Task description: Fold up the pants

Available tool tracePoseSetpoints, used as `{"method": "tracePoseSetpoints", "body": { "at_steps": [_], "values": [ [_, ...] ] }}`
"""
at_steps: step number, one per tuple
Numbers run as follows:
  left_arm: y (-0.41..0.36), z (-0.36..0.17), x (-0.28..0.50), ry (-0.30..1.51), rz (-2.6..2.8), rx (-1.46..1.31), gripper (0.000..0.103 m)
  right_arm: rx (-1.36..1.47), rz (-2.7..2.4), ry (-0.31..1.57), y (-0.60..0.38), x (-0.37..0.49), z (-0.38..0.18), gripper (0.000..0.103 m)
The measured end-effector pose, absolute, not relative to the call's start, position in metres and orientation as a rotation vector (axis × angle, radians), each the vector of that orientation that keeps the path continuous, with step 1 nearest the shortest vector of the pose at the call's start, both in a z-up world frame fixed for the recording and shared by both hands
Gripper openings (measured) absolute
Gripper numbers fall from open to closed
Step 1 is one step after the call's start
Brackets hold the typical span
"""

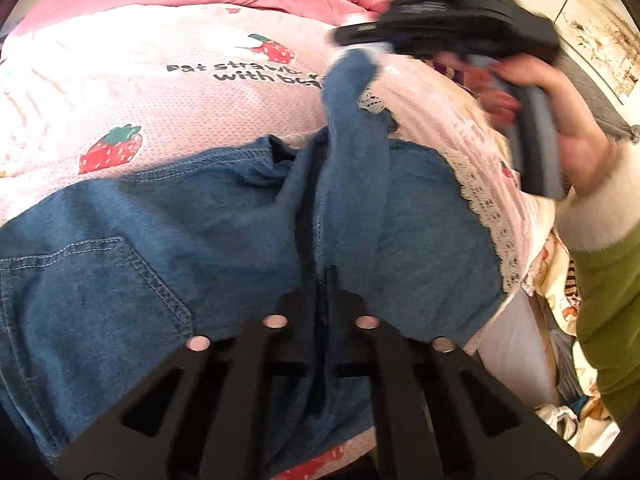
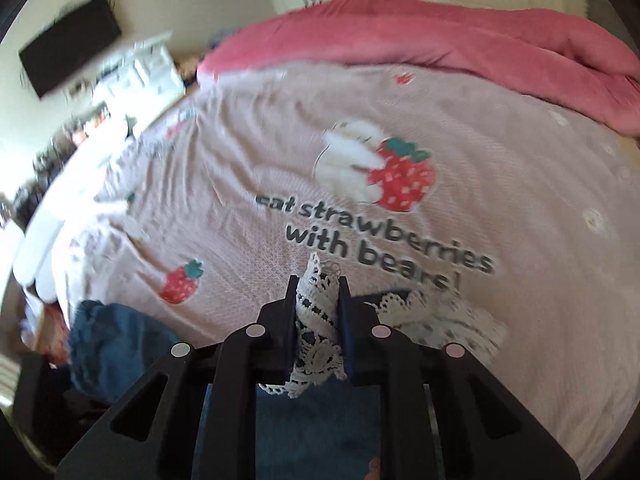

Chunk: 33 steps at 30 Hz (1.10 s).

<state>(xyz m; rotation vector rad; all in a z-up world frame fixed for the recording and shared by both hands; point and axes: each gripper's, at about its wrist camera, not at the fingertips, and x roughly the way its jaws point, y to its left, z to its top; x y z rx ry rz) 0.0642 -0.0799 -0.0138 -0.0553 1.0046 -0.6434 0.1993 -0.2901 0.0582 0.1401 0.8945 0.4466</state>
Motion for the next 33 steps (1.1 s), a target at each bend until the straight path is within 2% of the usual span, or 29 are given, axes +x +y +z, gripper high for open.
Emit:
{"method": "tracePoseSetpoints", "body": {
  "at_steps": [6, 14, 18, 21, 26, 28, 33],
  "values": [
    [-0.095, -0.006, 0.048, 0.958, -0.680, 0.010, 0.000, 0.244, 0.361, 0.801, -0.360, 0.115, 0.064, 0.017],
    [-0.119, -0.010, 0.028, 0.940, -0.745, 0.126, 0.001, 0.331, 0.292, 0.926, -0.400, 0.050, 0.003, 0.020],
    [-0.125, -0.013, 0.026, 0.939, -0.741, 0.163, 0.001, 0.359, 0.289, 0.923, -0.408, 0.028, -0.005, 0.020],
    [-0.126, -0.013, 0.025, 0.935, -0.730, 0.192, 0.000, 0.366, 0.286, 0.929, -0.411, 0.020, -0.006, 0.010],
    [-0.117, 0.002, 0.017, 0.895, -0.736, 0.240, 0.000, 0.391, 0.307, 0.878, -0.423, -0.003, 0.011, 0.010],
    [-0.113, 0.007, 0.014, 0.881, -0.734, 0.252, 0.000, 0.353, 0.283, 0.871, -0.425, -0.016, 0.015, 0.002],
    [-0.112, -0.002, 0.001, 0.899, -0.772, 0.263, 0.000, 0.371, 0.284, 0.917, -0.429, -0.036, -0.006, 0.002]
  ]
}}
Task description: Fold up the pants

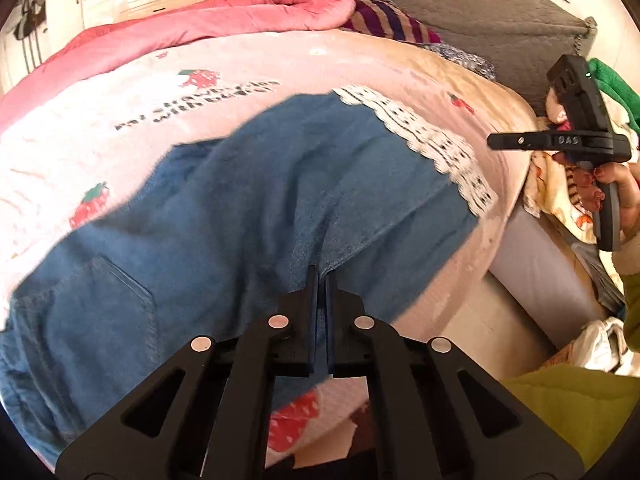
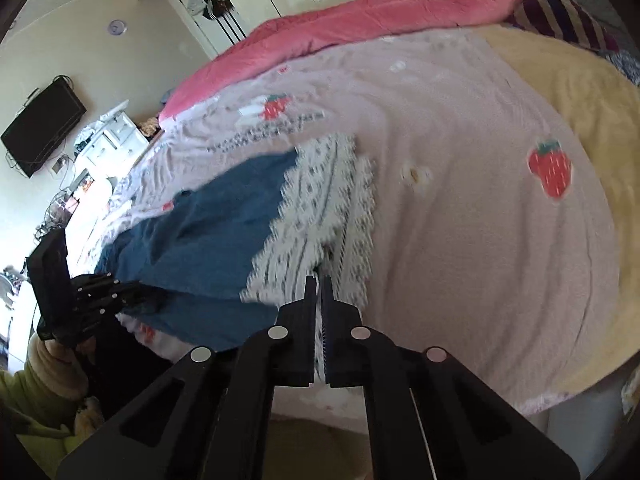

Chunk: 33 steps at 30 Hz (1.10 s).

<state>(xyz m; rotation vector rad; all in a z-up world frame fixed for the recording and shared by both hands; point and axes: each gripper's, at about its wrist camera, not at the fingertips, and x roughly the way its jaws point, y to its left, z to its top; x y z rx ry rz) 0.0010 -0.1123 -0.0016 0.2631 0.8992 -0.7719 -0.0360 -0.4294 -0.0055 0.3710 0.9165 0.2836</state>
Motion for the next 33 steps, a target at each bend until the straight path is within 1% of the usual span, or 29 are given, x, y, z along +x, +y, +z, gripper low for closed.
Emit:
{"method": "tracePoseSetpoints", "body": {
  "at_steps": [2, 3, 4, 5, 6, 7, 11, 14, 15, 16, 18, 25, 33],
  "values": [
    [-0.117, -0.008, -0.004, 0.906, -0.773, 0.280, 0.000, 0.417, 0.302, 0.893, -0.430, -0.039, -0.008, 0.003],
    [-0.119, -0.011, -0.005, 0.911, -0.772, 0.288, 0.000, 0.428, 0.313, 0.883, -0.429, -0.039, -0.008, 0.007],
    [-0.121, -0.012, -0.006, 0.913, -0.772, 0.294, 0.000, 0.418, 0.302, 0.879, -0.427, -0.038, -0.008, 0.020],
    [-0.122, -0.013, -0.007, 0.914, -0.769, 0.296, 0.000, 0.401, 0.289, 0.883, -0.424, -0.035, -0.008, 0.029],
    [-0.122, -0.012, -0.007, 0.912, -0.765, 0.298, 0.000, 0.381, 0.288, 0.885, -0.421, -0.032, -0.007, 0.040],
    [-0.122, -0.012, -0.007, 0.910, -0.764, 0.298, 0.000, 0.363, 0.295, 0.881, -0.417, -0.030, -0.006, 0.041],
    [-0.123, -0.009, -0.007, 0.908, -0.755, 0.293, 0.000, 0.330, 0.301, 0.876, -0.408, -0.014, -0.007, 0.041],
    [-0.125, -0.008, -0.005, 0.907, -0.751, 0.293, 0.000, 0.314, 0.285, 0.923, -0.405, -0.001, -0.018, 0.040],
    [-0.126, -0.007, -0.005, 0.905, -0.750, 0.294, 0.000, 0.304, 0.285, 0.935, -0.403, 0.001, -0.021, 0.028],
    [-0.127, -0.007, -0.005, 0.905, -0.749, 0.296, 0.000, 0.297, 0.289, 0.943, -0.401, 0.002, -0.023, 0.010],
    [-0.129, -0.005, -0.004, 0.901, -0.750, 0.297, 0.000, 0.309, 0.303, 0.930, -0.402, -0.003, -0.019, 0.007],
    [-0.124, 0.001, -0.014, 0.883, -0.790, 0.314, 0.000, 0.321, 0.320, 0.887, -0.419, -0.042, 0.008, 0.007],
    [-0.129, -0.027, -0.022, 0.952, -0.801, 0.379, 0.000, 0.297, 0.285, 0.988, -0.409, -0.048, -0.035, 0.007]
  ]
}}
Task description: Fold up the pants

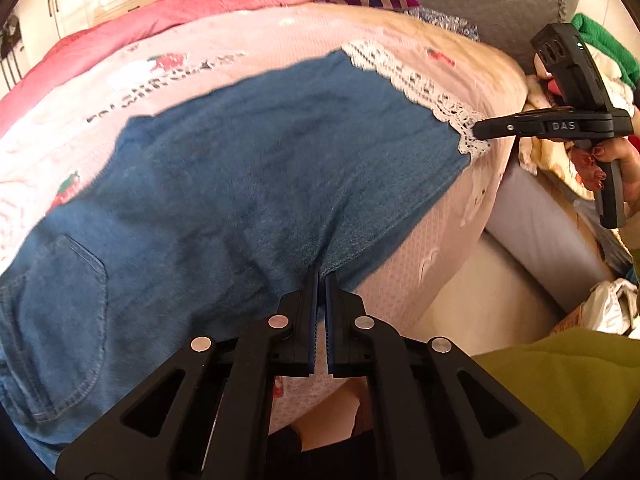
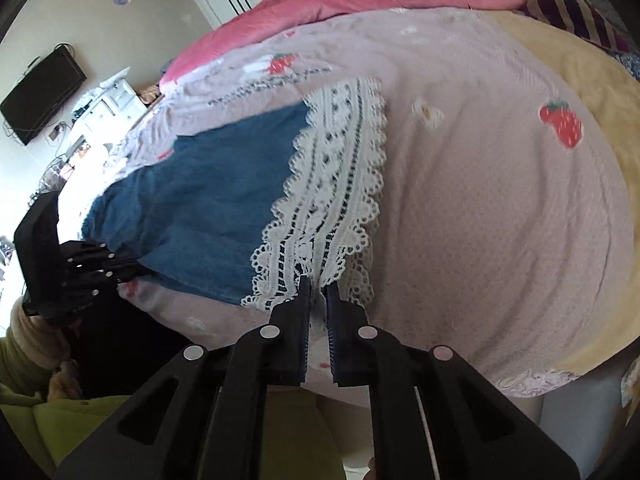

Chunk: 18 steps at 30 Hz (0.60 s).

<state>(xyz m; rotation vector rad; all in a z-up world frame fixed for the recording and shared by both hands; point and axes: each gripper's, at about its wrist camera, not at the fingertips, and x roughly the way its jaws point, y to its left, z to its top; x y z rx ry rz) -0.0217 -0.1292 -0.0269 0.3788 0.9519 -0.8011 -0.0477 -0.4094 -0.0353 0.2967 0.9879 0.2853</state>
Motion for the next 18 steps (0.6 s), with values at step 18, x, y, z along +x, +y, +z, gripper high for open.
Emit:
{"method": "tracePoseSetpoints", "body": {
  "at_steps": [18],
  "values": [
    [-0.129, -0.033, -0.029, 0.977, -0.822, 0.360, 0.001, 0.245, 0.383, 0.918, -0.372, -0.042, -0.011, 0.024]
  ]
}}
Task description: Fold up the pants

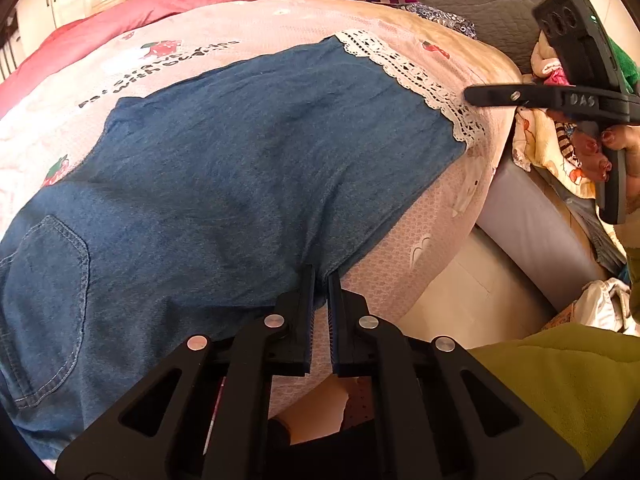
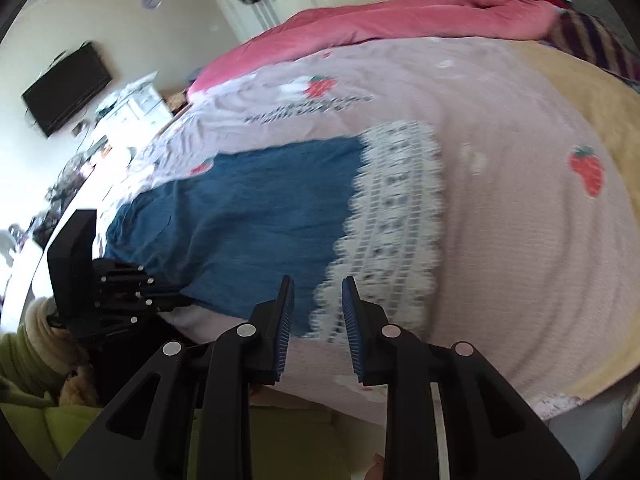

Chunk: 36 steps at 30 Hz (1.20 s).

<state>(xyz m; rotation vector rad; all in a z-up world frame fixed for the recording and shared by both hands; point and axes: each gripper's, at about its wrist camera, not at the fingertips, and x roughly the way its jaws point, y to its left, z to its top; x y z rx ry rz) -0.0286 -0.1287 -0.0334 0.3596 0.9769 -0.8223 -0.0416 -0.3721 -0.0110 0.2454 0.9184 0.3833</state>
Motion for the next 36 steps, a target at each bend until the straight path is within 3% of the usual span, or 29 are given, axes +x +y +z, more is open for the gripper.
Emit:
{"method": "tracePoseSetpoints", "body": {
  "at_steps": [4, 10, 11, 14, 16, 23, 27, 36],
  "values": [
    [-0.128, -0.034, -0.029, 0.976, -0.828, 0.358, 0.002, 0.201, 0.331, 1.020, -0.366, -0.031, -0.043, 0.024],
    [-0.126, -0.034, -0.026, 0.986, -0.839, 0.325, 0.004, 0.196, 0.346, 0.995, -0.363, -0.034, -0.044, 0.024],
    [-0.125, -0.032, -0.027, 0.984, -0.846, 0.320, 0.009, 0.192, 0.350, 0.998, -0.362, -0.034, -0.042, 0.025],
    [-0.121, -0.021, -0.029, 0.981, -0.877, 0.284, 0.038, 0.246, 0.381, 0.990, -0.366, -0.036, -0.028, 0.040],
    [-0.117, -0.011, -0.031, 0.957, -0.884, 0.278, 0.041, 0.244, 0.382, 0.939, -0.372, -0.039, -0.013, 0.049],
    [-0.099, 0.026, 0.017, 0.842, -0.741, 0.232, 0.073, 0.278, 0.295, 0.795, -0.403, -0.004, 0.027, 0.065],
    [-0.090, 0.030, 0.072, 0.852, -0.624, 0.177, 0.074, 0.264, 0.230, 0.807, -0.413, 0.038, 0.024, 0.071],
    [-0.101, 0.007, 0.151, 0.958, -0.601, 0.201, 0.074, 0.295, 0.227, 0.917, -0.430, 0.109, -0.006, 0.071]
  ]
}}
